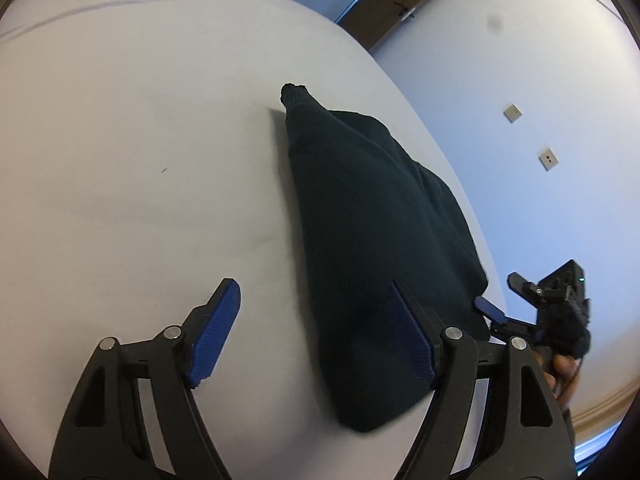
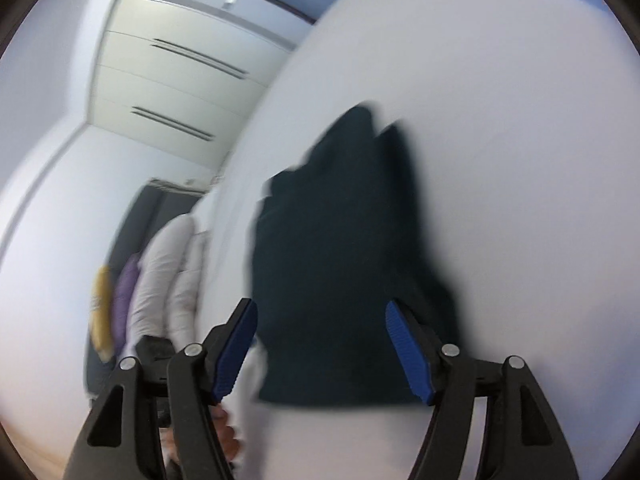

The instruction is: Fold small clothes

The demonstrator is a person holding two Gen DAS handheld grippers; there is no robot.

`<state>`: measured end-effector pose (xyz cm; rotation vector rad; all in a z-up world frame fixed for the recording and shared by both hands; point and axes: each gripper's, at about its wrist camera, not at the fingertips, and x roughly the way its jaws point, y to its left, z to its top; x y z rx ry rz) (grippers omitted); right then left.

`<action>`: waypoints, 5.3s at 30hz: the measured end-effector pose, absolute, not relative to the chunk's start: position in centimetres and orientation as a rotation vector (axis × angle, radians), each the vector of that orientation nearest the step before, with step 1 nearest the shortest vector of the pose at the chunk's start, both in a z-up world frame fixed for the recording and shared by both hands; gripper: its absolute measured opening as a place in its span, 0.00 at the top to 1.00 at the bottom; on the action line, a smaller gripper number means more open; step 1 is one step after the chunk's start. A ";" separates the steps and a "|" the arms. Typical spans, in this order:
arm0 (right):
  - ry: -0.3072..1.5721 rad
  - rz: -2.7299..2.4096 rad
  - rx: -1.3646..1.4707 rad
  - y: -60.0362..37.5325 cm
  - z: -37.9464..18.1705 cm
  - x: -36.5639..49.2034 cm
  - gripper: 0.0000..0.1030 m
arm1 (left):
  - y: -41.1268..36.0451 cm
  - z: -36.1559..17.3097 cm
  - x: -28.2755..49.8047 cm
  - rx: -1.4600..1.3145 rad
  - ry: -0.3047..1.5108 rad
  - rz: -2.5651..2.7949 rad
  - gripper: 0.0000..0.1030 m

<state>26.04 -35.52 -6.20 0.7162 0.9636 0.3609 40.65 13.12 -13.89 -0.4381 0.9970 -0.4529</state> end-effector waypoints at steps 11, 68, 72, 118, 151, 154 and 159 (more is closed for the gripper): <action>1.041 0.459 0.656 -36.3 -4.5 25.9 0.32 | 11.3 -15.3 44.3 -0.449 1.069 -0.465 0.24; 1.175 0.518 0.387 -11.6 -5.3 21.3 0.76 | 21.8 -5.7 30.1 -0.275 0.987 -0.361 0.66; 1.206 0.468 0.397 -11.9 -8.6 21.6 0.75 | 22.4 -10.1 30.9 -0.313 1.042 -0.335 0.56; 1.008 0.450 0.136 -13.3 -4.8 7.8 0.61 | 17.5 -9.2 20.8 0.001 0.861 -0.214 0.26; 1.087 0.341 0.366 -19.6 -6.7 8.5 0.72 | 13.5 -11.2 24.5 0.062 0.823 -0.285 0.25; 1.006 0.375 0.365 -19.1 -3.6 10.6 0.72 | 14.5 -11.3 24.8 0.015 0.814 -0.283 0.25; 0.978 0.510 0.365 -15.0 -3.1 15.7 0.72 | 14.6 -11.6 24.7 0.035 0.806 -0.275 0.25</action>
